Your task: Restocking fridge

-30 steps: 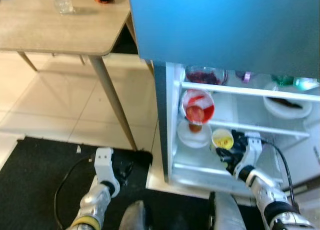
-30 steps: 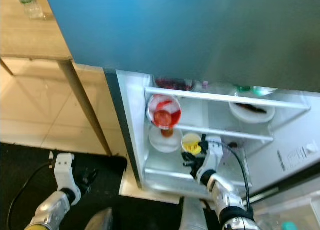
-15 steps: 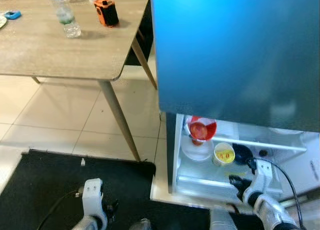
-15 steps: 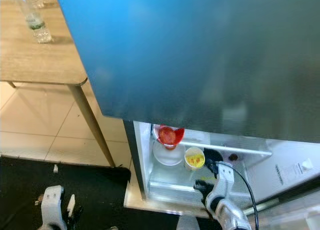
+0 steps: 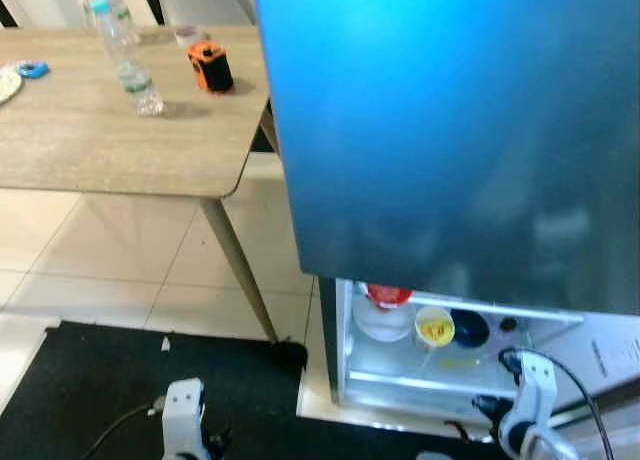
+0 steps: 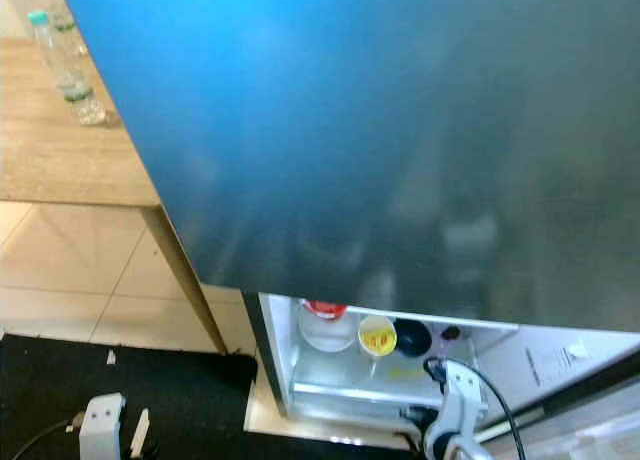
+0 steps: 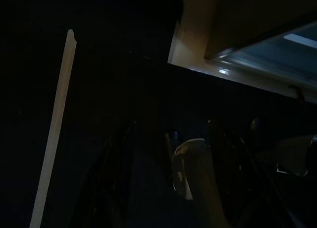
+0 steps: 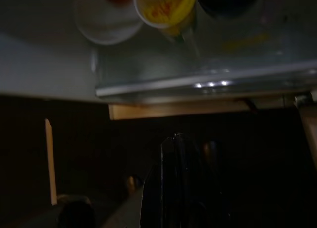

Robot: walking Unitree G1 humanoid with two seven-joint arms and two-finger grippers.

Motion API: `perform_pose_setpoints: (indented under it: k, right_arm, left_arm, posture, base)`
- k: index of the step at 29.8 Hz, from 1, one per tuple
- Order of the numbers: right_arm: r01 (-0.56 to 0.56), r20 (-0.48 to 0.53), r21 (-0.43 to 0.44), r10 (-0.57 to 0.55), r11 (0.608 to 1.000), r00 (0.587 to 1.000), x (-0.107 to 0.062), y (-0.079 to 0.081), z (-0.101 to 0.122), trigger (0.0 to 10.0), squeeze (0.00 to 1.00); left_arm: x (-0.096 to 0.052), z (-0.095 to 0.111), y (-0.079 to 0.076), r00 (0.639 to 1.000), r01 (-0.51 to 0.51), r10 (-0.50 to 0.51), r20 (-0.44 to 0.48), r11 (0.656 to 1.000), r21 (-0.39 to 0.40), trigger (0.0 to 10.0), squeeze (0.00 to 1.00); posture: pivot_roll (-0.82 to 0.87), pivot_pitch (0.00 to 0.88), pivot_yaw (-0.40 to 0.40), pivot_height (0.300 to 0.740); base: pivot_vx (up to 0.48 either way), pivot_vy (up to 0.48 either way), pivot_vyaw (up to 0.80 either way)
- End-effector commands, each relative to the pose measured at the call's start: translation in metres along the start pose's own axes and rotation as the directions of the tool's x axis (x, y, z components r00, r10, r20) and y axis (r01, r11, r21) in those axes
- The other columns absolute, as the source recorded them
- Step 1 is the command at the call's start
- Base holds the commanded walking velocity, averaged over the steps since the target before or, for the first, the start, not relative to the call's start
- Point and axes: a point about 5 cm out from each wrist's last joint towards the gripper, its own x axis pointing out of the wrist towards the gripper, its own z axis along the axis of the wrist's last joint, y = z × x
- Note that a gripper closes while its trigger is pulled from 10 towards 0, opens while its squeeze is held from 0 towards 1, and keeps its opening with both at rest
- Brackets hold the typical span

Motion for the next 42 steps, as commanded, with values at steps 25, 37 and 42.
perform_pose_setpoints:
  k: [25,37,42]
  right_arm:
    - [0.169,-0.244,-0.207,-0.218,0.964,0.945,-0.019,-0.022,-0.051,10.0,0.00]
    - [0.161,-0.265,-0.246,-0.226,0.956,0.937,-0.020,-0.023,-0.055,10.0,0.00]
    - [0.160,-0.272,-0.253,-0.229,0.954,0.935,-0.021,-0.023,-0.056,10.0,0.00]
  left_arm:
    - [0.003,-0.018,-0.019,0.995,0.015,-0.013,-0.097,1.000,0.016,10.0,0.00]
    - [0.003,-0.022,-0.021,0.994,0.011,-0.010,-0.110,1.000,0.009,10.0,0.00]
    - [0.003,-0.022,-0.023,0.994,0.012,-0.011,-0.110,1.000,0.006,10.0,0.00]
  posture:
    - [-0.01,0.000,0.012,0.740]
    - [-0.01,0.000,0.008,0.740]
    - [-0.01,0.000,0.006,0.740]
  base:
    - [0.000,0.000,0.00]
    - [-0.156,0.000,0.00]
    - [-0.299,0.000,0.00]
